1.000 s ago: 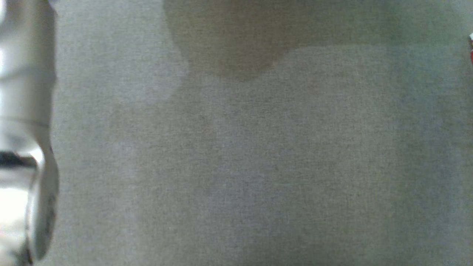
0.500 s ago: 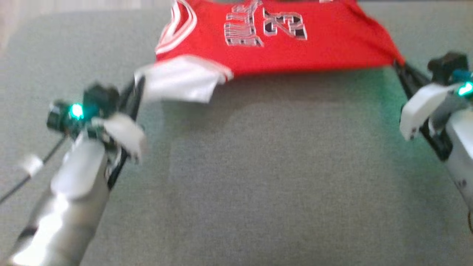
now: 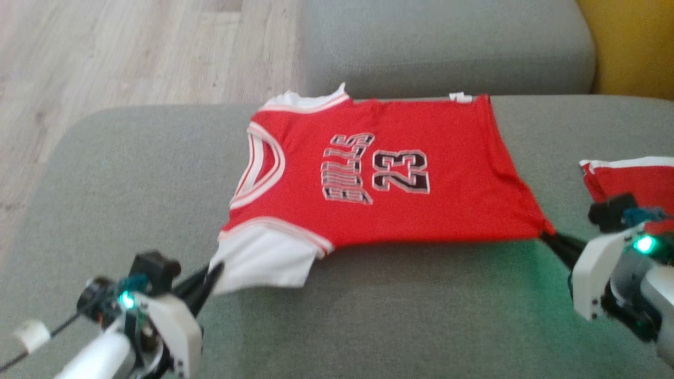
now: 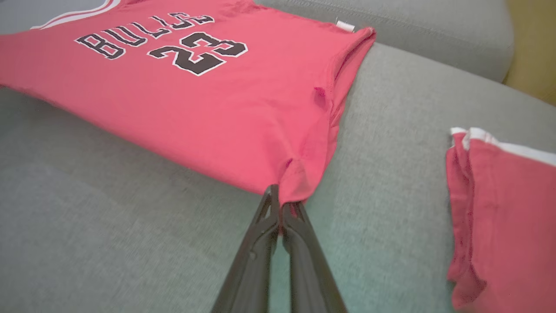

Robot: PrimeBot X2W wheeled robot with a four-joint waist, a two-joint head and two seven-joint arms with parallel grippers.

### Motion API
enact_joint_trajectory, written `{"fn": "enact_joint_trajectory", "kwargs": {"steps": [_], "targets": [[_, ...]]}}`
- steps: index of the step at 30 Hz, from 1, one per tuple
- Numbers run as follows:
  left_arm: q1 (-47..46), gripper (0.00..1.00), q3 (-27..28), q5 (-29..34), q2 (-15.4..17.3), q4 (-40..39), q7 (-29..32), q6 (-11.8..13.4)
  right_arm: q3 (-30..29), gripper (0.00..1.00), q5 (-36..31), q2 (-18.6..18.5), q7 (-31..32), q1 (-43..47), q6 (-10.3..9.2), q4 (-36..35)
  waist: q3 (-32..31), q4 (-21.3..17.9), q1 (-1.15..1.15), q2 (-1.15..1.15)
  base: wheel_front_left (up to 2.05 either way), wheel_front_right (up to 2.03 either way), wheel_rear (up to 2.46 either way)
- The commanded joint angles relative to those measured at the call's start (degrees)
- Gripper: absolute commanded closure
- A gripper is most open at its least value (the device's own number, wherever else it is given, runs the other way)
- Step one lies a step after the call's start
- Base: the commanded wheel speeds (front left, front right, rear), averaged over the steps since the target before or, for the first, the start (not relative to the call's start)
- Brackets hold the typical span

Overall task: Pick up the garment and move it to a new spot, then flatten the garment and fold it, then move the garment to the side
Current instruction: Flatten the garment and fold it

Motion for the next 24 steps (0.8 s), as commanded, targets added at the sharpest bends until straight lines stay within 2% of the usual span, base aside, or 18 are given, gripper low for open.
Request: {"fn": "enact_joint_trajectory", "kwargs": {"steps": [1,4,7,11,17,24], "targets": [[-2.1,1.0,2.6,-0.5,3.2,-2.6,0.5,0.8,0.1,1.0,0.8,-2.9,0.3,0.3,-0.05,-1.6,-0.6,-0.3,0.03,0.0,0.0,0.0,0.0],[1.3,1.0,2.9,-1.7,5.4,-9.3,3.2,3.0,1.0,1.0,3.2,-5.3,1.9,2.4,-0.05,-5.6,-0.6,-0.3,0.03,0.0,0.0,0.0,0.0],[2.5,1.0,3.6,-2.1,6.3,-13.8,4.3,5.1,0.4,1.0,3.9,-6.7,2.0,2.9,-0.05,-7.7,0.2,-0.3,0.03,0.0,0.0,0.0,0.0],[0.9,1.0,3.8,-1.2,6.4,-15.8,5.2,6.1,-1.4,1.0,3.4,-7.1,2.2,1.1,-0.05,-9.2,2.4,-0.2,0.03,0.0,0.0,0.0,0.0],[-7.0,1.0,3.3,0.3,5.1,-12.1,7.6,4.0,-5.3,1.0,-0.3,-6.1,3.2,-3.9,-0.05,-8.0,7.4,0.2,0.03,0.0,0.0,0.0,0.0],[-20.5,1.0,3.4,-1.4,-0.3,-1.6,10.2,0.9,-9.3,1.0,-2.9,-2.8,5.4,-10.2,-0.05,-4.6,13.6,0.9,0.03,0.0,0.0,0.0,0.0]]}}
